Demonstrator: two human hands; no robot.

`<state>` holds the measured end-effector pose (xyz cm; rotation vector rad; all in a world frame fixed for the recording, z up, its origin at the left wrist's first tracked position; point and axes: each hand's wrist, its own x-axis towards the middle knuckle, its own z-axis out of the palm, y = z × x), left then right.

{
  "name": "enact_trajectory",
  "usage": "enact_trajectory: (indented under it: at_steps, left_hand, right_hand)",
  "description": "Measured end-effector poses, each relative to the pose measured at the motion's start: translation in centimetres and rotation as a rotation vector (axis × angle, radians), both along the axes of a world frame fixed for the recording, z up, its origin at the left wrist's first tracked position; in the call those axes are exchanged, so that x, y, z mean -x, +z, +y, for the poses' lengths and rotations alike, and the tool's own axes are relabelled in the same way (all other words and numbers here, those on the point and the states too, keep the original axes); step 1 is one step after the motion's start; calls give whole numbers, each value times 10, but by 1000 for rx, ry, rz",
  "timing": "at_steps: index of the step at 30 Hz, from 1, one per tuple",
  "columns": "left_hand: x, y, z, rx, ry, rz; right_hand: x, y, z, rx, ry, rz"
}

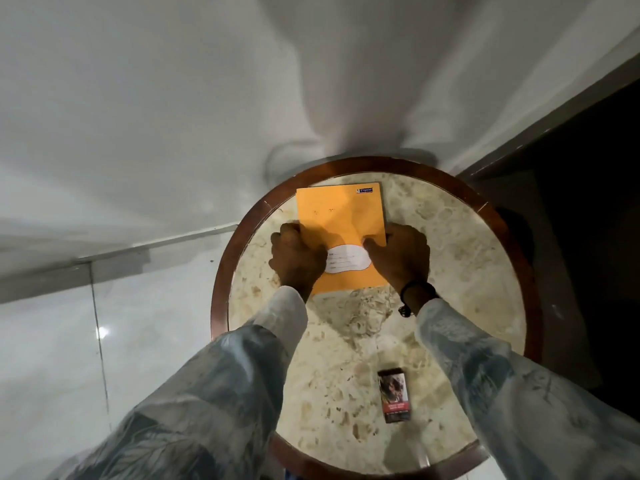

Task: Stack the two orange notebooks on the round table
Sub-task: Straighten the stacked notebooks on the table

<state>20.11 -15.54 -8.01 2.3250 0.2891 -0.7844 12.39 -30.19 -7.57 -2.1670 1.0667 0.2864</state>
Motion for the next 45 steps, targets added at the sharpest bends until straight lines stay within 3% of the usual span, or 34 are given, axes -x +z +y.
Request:
enact_trajectory:
  at_steps: [3, 7, 11, 14, 17, 20, 23, 26, 29, 32, 35, 38, 41, 45]
  left_hand:
    - [-11, 0, 10, 116, -105, -12]
    - [1, 5, 21, 267, -290, -278]
    - [21, 16, 25, 372, -184, -539]
    - [39, 18, 28, 359, -45, -542]
    - [50, 14, 29, 361, -50, -351]
    - [40, 17, 27, 384, -109, -396]
    - [29, 13, 27, 316, -149, -395]
    - [21, 12, 20, 114, -102, -204]
    - [14, 11, 16, 53, -92, -94]
    - [12, 11, 14, -49, -112, -107]
    - [20, 19, 9, -208, -151, -282]
    - [28, 20, -4, -190, -365, -438]
    - [29, 6, -20, -175, -706, -368]
    - [32, -23, -23, -230, -826, -318]
  right_hand:
    - [-4, -1, -6, -77, -106, -23]
    - [-14, 14, -15, -336, -258, -195]
    - [-5, 39, 4, -116, -177, -575]
    - [16, 41, 26, 11, -136, -717]
    - [27, 35, 36, 18, -128, -640]
    - [21, 38, 32, 10, -124, -612]
    - [2, 40, 21, 66, -104, -337]
    - [-14, 32, 13, 12, -67, -63]
    - [-22, 21, 6, -73, -31, 47]
    - [-22, 15, 0, -58, -6, 52]
    - [-3, 22, -1, 23, -26, 12]
    - [41, 35, 7, 55, -57, -28]
    - [101, 40, 28, 68, 41, 51]
    - [179, 39, 66, 73, 173, 246]
